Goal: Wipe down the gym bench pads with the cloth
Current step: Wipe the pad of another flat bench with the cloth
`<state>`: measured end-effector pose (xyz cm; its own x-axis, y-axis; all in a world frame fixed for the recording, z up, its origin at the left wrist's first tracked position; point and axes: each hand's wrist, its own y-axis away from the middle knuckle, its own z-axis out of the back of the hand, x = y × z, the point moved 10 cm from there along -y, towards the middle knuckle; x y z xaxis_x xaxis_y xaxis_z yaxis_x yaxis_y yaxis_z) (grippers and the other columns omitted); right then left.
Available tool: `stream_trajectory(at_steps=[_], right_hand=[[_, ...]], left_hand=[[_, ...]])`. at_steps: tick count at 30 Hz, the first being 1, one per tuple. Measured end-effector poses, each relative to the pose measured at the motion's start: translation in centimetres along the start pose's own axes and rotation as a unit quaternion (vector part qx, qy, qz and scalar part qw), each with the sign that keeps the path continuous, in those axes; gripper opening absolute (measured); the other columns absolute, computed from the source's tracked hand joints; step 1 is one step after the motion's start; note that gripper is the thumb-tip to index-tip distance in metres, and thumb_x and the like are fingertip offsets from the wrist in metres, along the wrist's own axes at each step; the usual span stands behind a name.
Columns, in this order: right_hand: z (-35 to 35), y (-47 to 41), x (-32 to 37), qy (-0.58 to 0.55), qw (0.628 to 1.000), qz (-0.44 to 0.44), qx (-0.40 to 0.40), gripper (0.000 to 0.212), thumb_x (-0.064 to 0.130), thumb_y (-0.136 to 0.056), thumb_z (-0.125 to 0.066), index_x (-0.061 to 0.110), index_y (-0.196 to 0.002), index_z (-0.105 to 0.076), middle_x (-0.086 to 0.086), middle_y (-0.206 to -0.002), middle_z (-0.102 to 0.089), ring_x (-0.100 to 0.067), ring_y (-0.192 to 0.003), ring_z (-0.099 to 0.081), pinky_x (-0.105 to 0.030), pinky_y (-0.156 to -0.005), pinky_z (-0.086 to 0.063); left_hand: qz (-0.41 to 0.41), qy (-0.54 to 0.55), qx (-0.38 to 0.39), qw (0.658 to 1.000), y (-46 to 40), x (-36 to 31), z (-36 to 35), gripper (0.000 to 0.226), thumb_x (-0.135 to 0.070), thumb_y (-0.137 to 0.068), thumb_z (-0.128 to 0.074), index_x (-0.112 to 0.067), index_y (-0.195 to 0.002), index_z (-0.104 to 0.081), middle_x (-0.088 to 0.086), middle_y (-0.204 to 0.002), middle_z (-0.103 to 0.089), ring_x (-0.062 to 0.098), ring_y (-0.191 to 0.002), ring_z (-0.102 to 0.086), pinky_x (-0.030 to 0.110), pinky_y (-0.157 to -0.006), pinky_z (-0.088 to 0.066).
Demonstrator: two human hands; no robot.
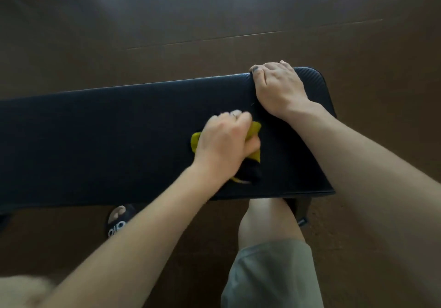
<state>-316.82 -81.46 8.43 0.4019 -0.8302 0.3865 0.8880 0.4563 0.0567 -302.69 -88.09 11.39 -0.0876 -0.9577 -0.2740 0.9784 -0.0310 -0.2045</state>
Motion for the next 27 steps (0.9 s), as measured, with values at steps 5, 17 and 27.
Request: stream_trajectory(at_steps=[5,17,27], right_hand=[[0.3,0.5,0.4,-0.016,0.999,0.006,-0.029,0.049,0.027,-0.112,-0.021,0.013,-0.134,-0.062,-0.006,-0.14,-0.062,-0.022,-0.139,-0.045,-0.037,-0.127,-0.013],[1.9,1.3,-2.1,-0.019,0.998,-0.054,0.019,0.05,0.03,-0.112,-0.017,0.022,-0.153,-0.045,-0.009,-0.165,-0.035,-0.025,-0.155,-0.022,-0.04,-0.127,-0.008],[2.2,9.2,-8.1,-0.095,0.951,-0.294,-0.033,0.053,0.055,-0.108,-0.014,0.051,-0.16,-0.007,-0.013,-0.151,-0.041,-0.046,-0.128,-0.051,-0.053,-0.104,-0.038]], left_hand=[[-0.035,0.029,0.006,0.999,1.1,-0.9,0.1,0.024,-0.031,-0.092,-0.058,-0.017,-0.079,-0.045,-0.001,-0.075,-0.05,0.023,-0.069,-0.054,0.038,-0.066,-0.043],[0.103,-0.001,-0.027,0.994,-12.1,5.7,-0.8,0.021,-0.035,-0.101,-0.046,-0.017,-0.091,-0.048,0.011,-0.103,-0.066,0.032,-0.095,-0.06,0.035,-0.073,-0.034],[-0.062,0.021,-0.054,0.996,-4.9,-0.4,-1.1,0.024,-0.028,-0.092,-0.055,-0.019,-0.077,-0.038,-0.001,-0.072,-0.044,0.023,-0.064,-0.043,0.035,-0.065,-0.032]])
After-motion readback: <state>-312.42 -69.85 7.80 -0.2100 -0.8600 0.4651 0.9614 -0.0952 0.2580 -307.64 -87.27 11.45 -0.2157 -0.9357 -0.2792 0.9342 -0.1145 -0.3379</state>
